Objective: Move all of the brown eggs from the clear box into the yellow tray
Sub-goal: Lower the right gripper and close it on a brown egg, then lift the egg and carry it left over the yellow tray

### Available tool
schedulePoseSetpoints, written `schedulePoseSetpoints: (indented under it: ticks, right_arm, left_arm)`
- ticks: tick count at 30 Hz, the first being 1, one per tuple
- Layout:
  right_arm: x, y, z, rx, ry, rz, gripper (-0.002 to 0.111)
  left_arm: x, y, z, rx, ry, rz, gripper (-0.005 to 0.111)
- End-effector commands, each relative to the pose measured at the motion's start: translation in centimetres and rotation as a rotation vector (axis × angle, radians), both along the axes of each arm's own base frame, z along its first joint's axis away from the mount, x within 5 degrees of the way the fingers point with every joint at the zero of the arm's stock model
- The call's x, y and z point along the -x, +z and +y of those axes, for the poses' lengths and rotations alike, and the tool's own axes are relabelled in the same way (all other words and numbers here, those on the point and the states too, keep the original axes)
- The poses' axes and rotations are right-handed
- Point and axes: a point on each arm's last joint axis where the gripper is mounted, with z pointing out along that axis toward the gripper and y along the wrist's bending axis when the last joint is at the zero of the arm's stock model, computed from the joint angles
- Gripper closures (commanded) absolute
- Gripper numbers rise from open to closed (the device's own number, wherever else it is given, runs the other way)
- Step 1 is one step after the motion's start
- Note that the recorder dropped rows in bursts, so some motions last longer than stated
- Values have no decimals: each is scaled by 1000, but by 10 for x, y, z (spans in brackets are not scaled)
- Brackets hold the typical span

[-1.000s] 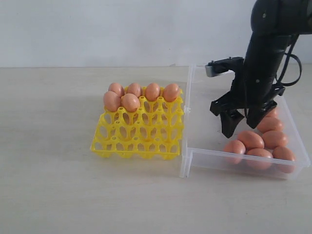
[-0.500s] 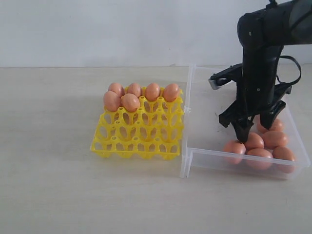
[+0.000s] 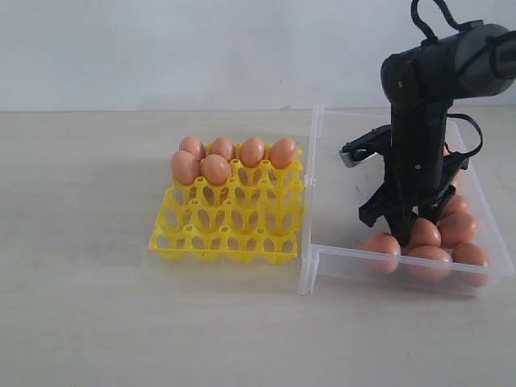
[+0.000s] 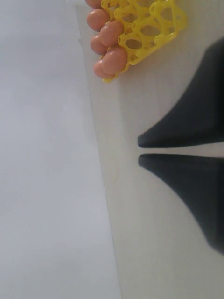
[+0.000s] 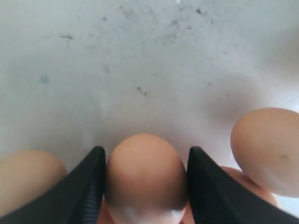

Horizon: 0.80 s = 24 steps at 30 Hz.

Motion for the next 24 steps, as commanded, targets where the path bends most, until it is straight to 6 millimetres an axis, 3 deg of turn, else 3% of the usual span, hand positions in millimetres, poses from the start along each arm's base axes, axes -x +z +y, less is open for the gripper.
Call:
schedulePoseSetpoints:
  ticks: [1,5,12,20,24]
  right_arm:
    - [-1,0,-3,5,7,-1,108]
    - [-13,3,6,-100,2,-148,108]
    - [-28,17,23,-410,-43,-625,108]
    - [5,-1,5,-564,-101,-1148,108]
    - [35,-3,4,-804,-95,-1338,108]
  left_arm:
    - [0,-1,0,7,-5,1,103]
    - [0,-1,0,7,-5,1,103]
    - [0,-1,0,7,-5,1,103]
    - [0,-1,0,7,-5,1,103]
    - [0,-1,0,7,-5,1,103]
